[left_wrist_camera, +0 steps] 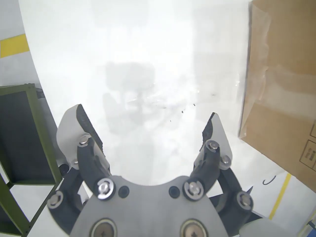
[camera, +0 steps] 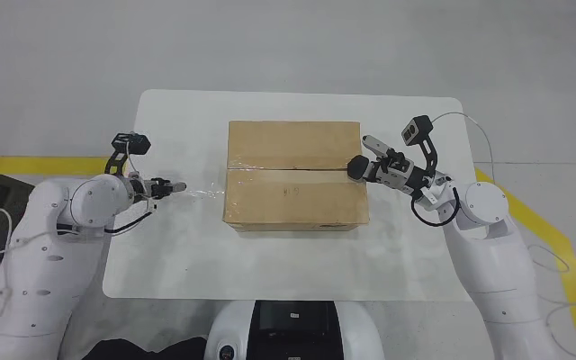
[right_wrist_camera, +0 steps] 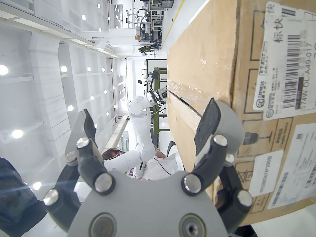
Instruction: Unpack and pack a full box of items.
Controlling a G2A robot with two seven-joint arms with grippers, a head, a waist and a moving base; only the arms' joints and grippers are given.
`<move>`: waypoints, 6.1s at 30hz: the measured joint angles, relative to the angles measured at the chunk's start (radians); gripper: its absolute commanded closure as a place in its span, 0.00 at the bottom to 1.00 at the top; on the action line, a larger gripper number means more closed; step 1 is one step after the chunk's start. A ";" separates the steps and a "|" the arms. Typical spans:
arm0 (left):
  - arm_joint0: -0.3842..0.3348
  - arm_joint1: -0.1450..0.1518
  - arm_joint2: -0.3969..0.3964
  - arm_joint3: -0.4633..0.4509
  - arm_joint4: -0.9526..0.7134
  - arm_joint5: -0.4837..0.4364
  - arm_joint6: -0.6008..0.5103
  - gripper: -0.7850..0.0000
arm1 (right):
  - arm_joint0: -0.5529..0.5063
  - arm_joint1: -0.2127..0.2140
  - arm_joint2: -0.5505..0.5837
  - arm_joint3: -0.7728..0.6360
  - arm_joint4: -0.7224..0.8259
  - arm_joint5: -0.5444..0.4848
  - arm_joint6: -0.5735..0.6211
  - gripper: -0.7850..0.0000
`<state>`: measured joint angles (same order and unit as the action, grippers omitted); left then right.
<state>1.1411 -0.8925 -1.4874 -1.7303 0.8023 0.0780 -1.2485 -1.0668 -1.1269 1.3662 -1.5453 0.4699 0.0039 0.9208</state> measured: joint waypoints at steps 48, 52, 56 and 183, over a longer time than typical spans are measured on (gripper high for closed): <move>-0.127 -0.034 0.200 0.146 0.136 0.027 0.002 0.54 | 0.000 0.000 0.000 0.000 0.000 0.000 0.000 0.00; -0.127 -0.035 0.196 0.141 0.119 0.024 0.005 0.69 | 0.000 0.000 0.000 0.000 0.000 0.000 0.000 0.00; -0.128 -0.036 0.192 0.136 0.115 0.021 0.001 0.76 | 0.000 0.000 0.000 0.000 0.000 0.000 0.000 0.00; -0.227 -0.024 -0.175 0.041 -0.886 0.062 0.030 1.00 | 0.000 0.000 0.000 0.000 0.000 0.000 0.000 0.00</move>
<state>0.9145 -0.9164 -1.6625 -1.6897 -0.0840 0.1403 -1.2185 -1.0668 -1.1269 1.3662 -1.5453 0.4699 0.0039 0.9208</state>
